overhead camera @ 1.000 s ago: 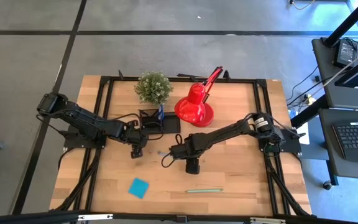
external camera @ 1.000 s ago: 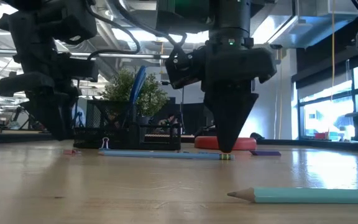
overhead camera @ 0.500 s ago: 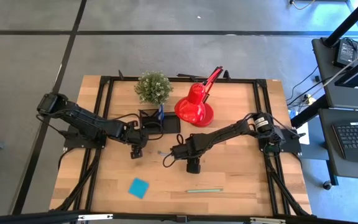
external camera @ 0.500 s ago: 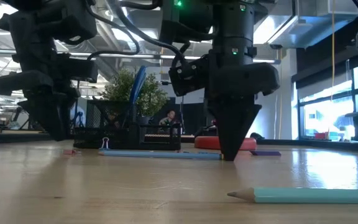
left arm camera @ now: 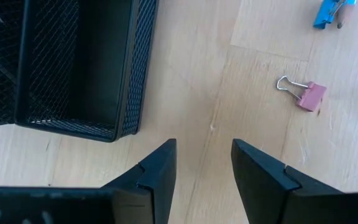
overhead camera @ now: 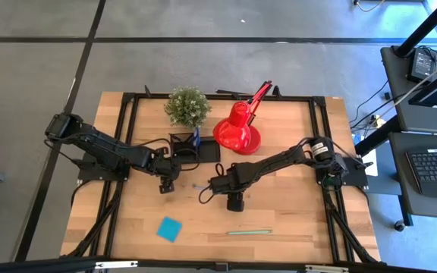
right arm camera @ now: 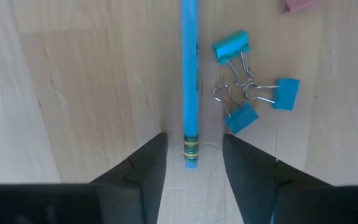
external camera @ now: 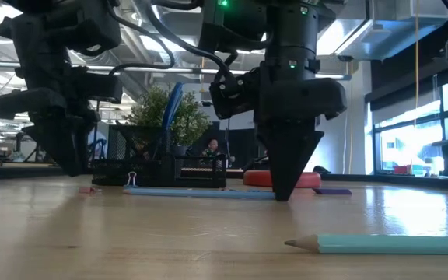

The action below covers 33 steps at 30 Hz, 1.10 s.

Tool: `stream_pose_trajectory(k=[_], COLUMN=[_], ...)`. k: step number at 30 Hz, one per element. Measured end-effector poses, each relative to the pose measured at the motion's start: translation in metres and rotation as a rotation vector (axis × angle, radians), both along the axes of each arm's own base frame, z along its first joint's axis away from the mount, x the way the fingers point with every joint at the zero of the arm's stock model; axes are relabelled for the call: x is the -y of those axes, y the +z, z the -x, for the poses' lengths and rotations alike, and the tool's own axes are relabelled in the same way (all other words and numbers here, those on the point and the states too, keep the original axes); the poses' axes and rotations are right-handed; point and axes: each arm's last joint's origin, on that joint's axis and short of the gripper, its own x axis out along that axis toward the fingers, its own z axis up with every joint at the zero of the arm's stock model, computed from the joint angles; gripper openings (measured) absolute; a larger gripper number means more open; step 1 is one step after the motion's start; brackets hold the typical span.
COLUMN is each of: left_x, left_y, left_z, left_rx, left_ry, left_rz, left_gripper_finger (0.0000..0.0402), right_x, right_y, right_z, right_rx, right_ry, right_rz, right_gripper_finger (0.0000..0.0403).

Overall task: Pick and place office supplies into organizer
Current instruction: Put the blue pencil into the black desk organizer

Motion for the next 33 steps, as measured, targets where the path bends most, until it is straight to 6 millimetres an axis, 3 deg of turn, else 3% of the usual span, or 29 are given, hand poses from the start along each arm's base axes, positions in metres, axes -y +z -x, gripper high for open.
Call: stream_pose_trajectory(k=[11, 33], left_x=[0.0000, 0.0000], left_y=[0.0000, 0.0000], left_z=[0.0000, 0.0000], left_rx=[-0.001, 0.000], left_ry=[0.001, 0.001], left_rz=[0.000, 0.000], left_gripper_finger=[0.0147, 0.0147], right_x=[0.0006, 0.0006], right_y=[-0.0043, -0.0060], right_z=[0.0026, 0.0028], right_rx=[-0.010, -0.012], right_ry=[0.000, 0.029], right_rz=[-0.003, 0.000], right_gripper_finger=[0.0157, 0.0049])
